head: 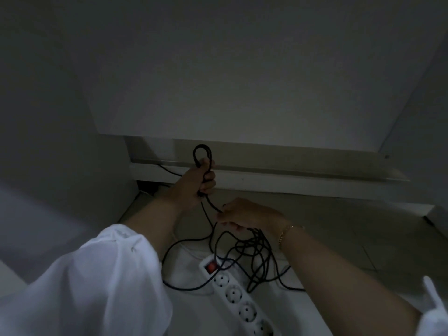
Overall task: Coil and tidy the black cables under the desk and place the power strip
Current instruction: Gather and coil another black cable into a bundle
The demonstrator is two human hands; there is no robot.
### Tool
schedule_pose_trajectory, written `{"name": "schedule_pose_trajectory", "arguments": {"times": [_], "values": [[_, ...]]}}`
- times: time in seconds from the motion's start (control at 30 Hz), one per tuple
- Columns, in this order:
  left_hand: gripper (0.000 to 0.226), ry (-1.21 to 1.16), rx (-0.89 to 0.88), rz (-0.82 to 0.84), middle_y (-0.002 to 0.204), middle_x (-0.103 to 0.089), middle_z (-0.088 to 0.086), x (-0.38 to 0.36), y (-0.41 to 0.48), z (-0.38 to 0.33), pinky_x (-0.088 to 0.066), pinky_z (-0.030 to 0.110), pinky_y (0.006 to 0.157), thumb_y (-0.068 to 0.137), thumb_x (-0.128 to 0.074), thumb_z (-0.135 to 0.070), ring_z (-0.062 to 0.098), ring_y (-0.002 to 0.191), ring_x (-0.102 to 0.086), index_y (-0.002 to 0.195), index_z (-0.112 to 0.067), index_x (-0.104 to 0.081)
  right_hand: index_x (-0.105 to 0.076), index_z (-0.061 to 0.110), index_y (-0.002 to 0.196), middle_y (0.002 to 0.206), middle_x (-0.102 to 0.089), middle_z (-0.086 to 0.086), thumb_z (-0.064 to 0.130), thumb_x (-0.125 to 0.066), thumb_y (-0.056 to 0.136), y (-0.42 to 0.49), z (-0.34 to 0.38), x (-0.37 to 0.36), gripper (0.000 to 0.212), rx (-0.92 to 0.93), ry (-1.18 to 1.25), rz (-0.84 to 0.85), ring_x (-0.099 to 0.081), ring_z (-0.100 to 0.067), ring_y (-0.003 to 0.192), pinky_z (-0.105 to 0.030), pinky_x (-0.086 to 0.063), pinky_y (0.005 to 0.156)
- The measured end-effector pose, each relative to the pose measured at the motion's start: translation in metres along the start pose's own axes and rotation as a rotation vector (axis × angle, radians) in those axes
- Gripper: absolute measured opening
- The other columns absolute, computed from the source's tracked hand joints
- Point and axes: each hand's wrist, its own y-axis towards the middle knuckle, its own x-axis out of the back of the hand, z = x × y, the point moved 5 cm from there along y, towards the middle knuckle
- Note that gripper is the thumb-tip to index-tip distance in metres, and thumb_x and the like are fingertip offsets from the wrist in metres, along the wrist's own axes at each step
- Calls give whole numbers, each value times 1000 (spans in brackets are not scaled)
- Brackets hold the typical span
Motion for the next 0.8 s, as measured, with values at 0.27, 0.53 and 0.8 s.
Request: {"name": "schedule_pose_trajectory", "arguments": {"times": [0.27,0.53,0.8], "values": [[36,519,176,11,42,-32,-12,6,-17,22,-19,14,34,103,-31,-33,3,32,-23,71,-18,-39,-60,15,72,61,-58,-2,-3,-63,80,-5,8,42,20,81,347,-242,-48,-8,51,-13,-38,45],[47,551,190,96,51,-24,-8,-6,-20,24,-12,22,47,88,-36,-62,5,40,-17,67,-22,-48,-66,18,75,64,-69,2,-1,-58,83,-3,12,47,22,179,499,-280,-45,-10,58,-19,-33,53],[32,591,78,54,46,-24,-10,-7,-21,19,-15,18,37,91,-59,-31,6,36,-19,66,-21,-41,-61,14,75,56,-60,1,2,-63,84,-7,5,64,15,162,573,-436,-49,-3,42,-17,-38,46]]}}
